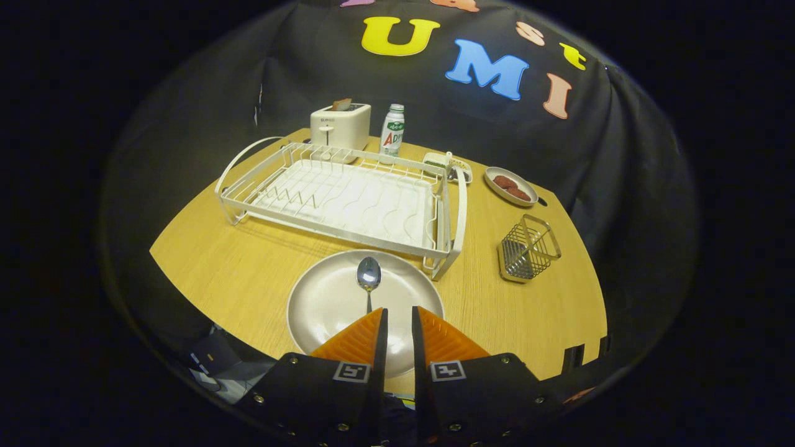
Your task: Take the plate from the dish rack, then take the spoon from the basket and place it into the plate.
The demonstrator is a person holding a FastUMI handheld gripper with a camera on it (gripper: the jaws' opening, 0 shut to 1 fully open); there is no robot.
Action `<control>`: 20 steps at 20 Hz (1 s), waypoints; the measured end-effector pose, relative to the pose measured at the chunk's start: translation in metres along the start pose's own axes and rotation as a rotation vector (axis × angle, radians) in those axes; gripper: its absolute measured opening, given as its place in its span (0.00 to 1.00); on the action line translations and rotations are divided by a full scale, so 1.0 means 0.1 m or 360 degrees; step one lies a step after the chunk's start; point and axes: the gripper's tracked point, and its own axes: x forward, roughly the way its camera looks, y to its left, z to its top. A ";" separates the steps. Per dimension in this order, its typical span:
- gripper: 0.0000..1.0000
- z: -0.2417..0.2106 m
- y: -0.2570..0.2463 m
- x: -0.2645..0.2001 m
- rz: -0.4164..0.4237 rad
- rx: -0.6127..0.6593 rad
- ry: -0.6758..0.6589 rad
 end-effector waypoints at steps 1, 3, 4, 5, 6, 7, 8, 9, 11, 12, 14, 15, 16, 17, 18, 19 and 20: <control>0.21 0.11 -0.06 -0.01 -0.0015 0.0019 -0.0031; 0.21 0.36 -0.20 -0.03 -0.0040 0.0059 -0.0104; 0.21 0.50 -0.28 -0.04 -0.0052 0.0086 -0.0148; 0.21 0.64 -0.38 -0.07 -0.0066 0.0114 -0.0196; 0.21 0.79 -0.48 -0.09 -0.0081 0.0138 -0.0247; 0.21 0.94 -0.59 -0.12 -0.0098 0.0159 -0.0299; 0.21 1.09 -0.70 -0.16 -0.0113 0.0178 -0.0352; 0.21 1.24 -0.81 -0.20 -0.0128 0.0194 -0.0409; 0.21 1.51 -1.03 -0.25 -0.0163 0.0212 -0.0513; 0.21 1.63 -1.13 -0.29 -0.0180 0.0217 -0.0564; 0.21 1.86 -1.34 -0.33 -0.0210 0.0243 -0.0665; 0.21 1.96 -1.44 -0.35 -0.0221 0.0257 -0.0714; 0.21 2.04 -1.52 -0.37 -0.0224 0.0268 -0.0757; 0.21 2.10 -1.61 -0.38 -0.0229 0.0276 -0.0791; 0.21 2.17 -1.70 -0.39 -0.0238 0.0283 -0.0824; 0.21 2.21 -1.80 -0.39 -0.0251 0.0291 -0.0849; 0.21 2.25 -1.88 -0.38 -0.0264 0.0300 -0.0865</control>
